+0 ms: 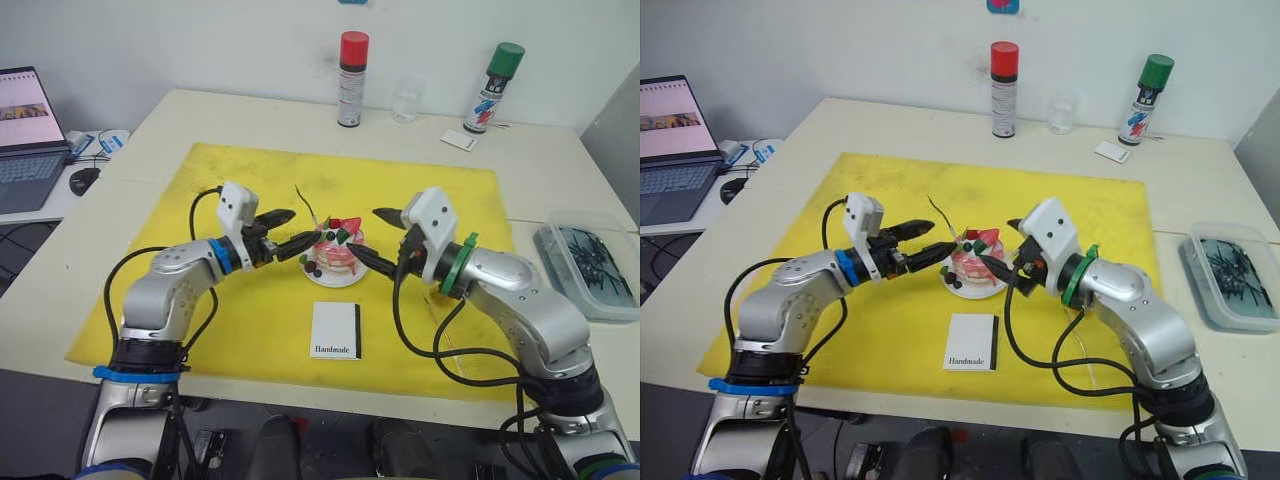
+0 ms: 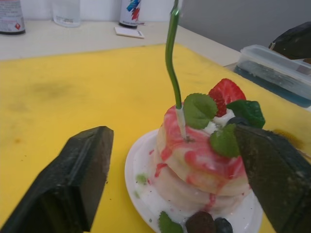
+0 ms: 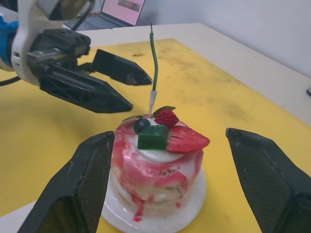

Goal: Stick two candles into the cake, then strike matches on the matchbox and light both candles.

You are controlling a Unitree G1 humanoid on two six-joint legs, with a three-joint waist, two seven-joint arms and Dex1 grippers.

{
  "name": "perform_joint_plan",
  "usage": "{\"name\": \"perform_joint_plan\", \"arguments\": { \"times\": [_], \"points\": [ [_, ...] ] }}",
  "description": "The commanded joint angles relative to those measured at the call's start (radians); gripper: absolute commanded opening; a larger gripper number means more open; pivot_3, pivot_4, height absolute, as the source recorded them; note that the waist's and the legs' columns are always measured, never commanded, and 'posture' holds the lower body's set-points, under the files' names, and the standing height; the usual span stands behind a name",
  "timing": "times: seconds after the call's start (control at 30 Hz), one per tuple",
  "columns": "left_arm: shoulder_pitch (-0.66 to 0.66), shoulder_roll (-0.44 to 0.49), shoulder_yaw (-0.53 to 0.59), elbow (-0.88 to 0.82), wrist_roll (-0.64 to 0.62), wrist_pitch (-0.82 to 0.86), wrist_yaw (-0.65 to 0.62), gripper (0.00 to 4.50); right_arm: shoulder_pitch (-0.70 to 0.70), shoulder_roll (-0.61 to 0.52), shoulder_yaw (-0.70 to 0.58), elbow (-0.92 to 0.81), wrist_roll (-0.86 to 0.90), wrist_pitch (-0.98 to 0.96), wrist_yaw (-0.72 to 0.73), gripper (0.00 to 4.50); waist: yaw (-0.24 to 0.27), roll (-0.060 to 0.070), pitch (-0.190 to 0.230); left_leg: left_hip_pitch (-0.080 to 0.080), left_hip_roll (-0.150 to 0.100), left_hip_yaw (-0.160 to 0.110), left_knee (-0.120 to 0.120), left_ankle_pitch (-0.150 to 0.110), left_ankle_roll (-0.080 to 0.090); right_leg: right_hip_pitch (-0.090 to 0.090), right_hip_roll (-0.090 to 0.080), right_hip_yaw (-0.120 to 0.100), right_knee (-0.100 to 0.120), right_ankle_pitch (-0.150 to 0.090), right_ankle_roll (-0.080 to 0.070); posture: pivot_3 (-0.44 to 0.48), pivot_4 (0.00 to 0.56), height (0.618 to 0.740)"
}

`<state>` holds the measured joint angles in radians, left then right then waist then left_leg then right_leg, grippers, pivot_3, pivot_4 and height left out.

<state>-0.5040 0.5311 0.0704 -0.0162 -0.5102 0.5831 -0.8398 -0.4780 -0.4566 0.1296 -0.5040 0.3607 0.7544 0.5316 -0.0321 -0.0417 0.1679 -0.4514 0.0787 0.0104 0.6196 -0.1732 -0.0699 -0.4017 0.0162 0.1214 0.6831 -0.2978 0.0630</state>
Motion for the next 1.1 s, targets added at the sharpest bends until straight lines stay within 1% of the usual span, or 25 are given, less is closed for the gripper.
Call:
{"name": "perform_joint_plan", "arguments": {
  "times": [0.03,0.1,0.2,0.3,0.37,0.43,0.53,0.57,0.67,0.77,0.9,1.1],
  "points": [
    [0.027,0.050,0.017,-0.100,-0.039,0.037,-0.038,4.45,0.012,-0.031,-0.069,-0.034,0.043,0.012,0.024,3.84,0.000,0.000,0.000,0.000,0.000,0.000,0.000,0.000,0.000,0.000,0.000,0.000,0.000,0.000,0.000,0.000,0.150,0.740],
    [0.060,0.100,0.013,-0.190,-0.077,0.083,-0.083,4.45,0.042,-0.067,-0.125,-0.068,0.077,0.048,0.033,3.84,0.000,0.000,0.000,0.000,0.000,0.000,0.000,0.000,0.000,0.000,0.000,0.000,0.000,0.000,0.000,0.000,0.150,0.740],
    [0.113,0.183,-0.024,-0.350,-0.126,0.123,-0.164,4.45,0.147,-0.159,-0.235,-0.156,0.131,0.108,0.060,3.84,0.004,0.000,0.000,-0.001,0.000,0.000,0.000,0.000,0.000,0.000,0.000,0.000,-0.001,0.000,-0.001,0.000,0.150,0.740],
    [0.120,0.206,-0.072,-0.462,-0.147,0.125,-0.191,4.45,0.265,-0.230,-0.333,-0.243,0.190,0.155,0.080,3.84,0.007,0.001,0.001,-0.001,0.000,-0.001,0.000,0.000,0.000,0.001,-0.001,-0.001,-0.001,-0.001,-0.002,0.000,0.150,0.740],
    [0.110,0.207,-0.152,-0.521,-0.095,0.050,-0.238,4.45,0.374,-0.265,-0.398,-0.315,0.226,0.194,0.088,3.84,0.003,0.002,0.000,0.000,0.000,-0.001,0.000,0.000,0.000,0.002,-0.001,-0.001,-0.001,-0.002,-0.002,0.000,0.150,0.740],
    [0.096,0.201,-0.227,-0.544,-0.032,-0.040,-0.281,4.45,0.472,-0.286,-0.454,-0.369,0.249,0.212,0.096,3.84,0.003,0.002,0.000,0.002,0.000,-0.002,0.000,0.000,0.000,0.005,0.000,-0.002,-0.001,-0.002,-0.003,0.000,0.150,0.740],
    [0.062,0.158,-0.306,-0.504,0.036,-0.162,-0.325,4.45,0.629,-0.290,-0.508,-0.441,0.261,0.230,0.079,3.84,0.001,0.003,0.001,0.006,0.000,-0.003,0.004,0.000,0.000,0.010,0.000,-0.002,-0.001,-0.005,0.000,0.000,0.150,0.740],
    [0.054,0.146,-0.318,-0.489,0.044,-0.182,-0.333,4.45,0.668,-0.292,-0.514,-0.456,0.260,0.233,0.073,3.84,0.001,0.003,0.001,0.008,0.000,-0.003,0.005,0.000,0.000,0.012,0.000,-0.002,-0.002,-0.008,-0.004,0.000,0.150,0.740],
    [0.036,0.124,-0.345,-0.436,0.083,-0.253,-0.362,4.45,0.754,-0.273,-0.508,-0.495,0.254,0.234,0.039,3.84,-0.004,0.003,0.001,0.012,0.000,-0.001,0.006,0.000,0.001,0.015,0.000,0.001,-0.002,-0.008,-0.004,0.000,0.150,0.740],
    [0.026,0.114,-0.347,-0.404,0.085,-0.274,-0.378,4.45,0.801,-0.250,-0.475,-0.517,0.245,0.251,-0.015,3.84,-0.007,0.003,0.001,0.017,0.000,-0.001,0.007,0.000,0.001,0.018,0.000,0.002,-0.002,-0.007,-0.005,0.000,0.150,0.740],
    [0.021,0.113,-0.343,-0.388,0.080,-0.275,-0.387,4.45,0.800,-0.212,-0.428,-0.506,0.243,0.282,-0.088,3.84,-0.009,0.003,0.001,0.017,0.000,0.000,0.007,0.000,0.002,0.016,-0.001,0.003,-0.002,-0.007,-0.005,0.000,0.150,0.740],
    [0.022,0.113,-0.338,-0.400,0.072,-0.261,-0.385,4.45,0.739,-0.175,-0.341,-0.457,0.215,0.351,-0.194,3.84,-0.009,0.003,0.001,0.017,0.000,0.000,0.005,0.000,0.002,0.016,-0.001,0.002,-0.002,-0.008,-0.006,0.000,0.150,0.740]
  ]
}}
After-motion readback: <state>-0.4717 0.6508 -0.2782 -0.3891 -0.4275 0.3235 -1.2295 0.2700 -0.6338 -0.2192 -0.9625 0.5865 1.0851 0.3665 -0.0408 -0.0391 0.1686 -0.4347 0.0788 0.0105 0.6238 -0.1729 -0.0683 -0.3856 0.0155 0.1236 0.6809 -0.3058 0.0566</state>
